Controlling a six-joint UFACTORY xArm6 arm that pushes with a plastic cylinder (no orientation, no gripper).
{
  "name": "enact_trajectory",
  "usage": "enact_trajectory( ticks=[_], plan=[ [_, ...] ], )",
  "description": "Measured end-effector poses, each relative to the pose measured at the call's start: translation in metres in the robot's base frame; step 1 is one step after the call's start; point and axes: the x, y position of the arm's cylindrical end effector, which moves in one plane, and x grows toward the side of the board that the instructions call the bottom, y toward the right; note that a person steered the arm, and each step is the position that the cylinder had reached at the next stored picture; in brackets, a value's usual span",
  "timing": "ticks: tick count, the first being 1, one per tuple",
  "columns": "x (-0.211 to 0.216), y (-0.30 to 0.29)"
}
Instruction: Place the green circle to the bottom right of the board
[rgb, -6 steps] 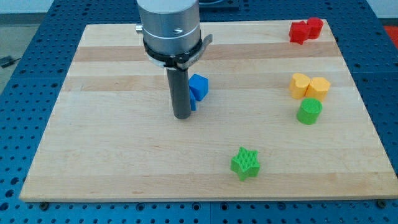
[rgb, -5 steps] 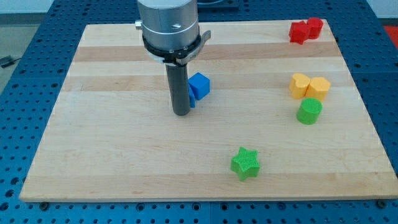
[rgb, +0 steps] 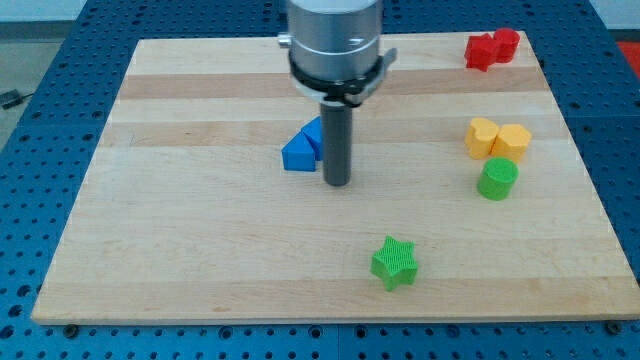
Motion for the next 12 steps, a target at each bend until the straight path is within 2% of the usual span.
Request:
enact_trajectory(
  ticks=[1, 3, 5, 8, 10, 12],
  plan=[
    [-0.004, 0.032],
    [-0.021, 0.047],
    [-0.02, 0.106],
    [0.029, 0.191],
    [0.029, 0.186],
    [0.018, 0.212]
  ],
)
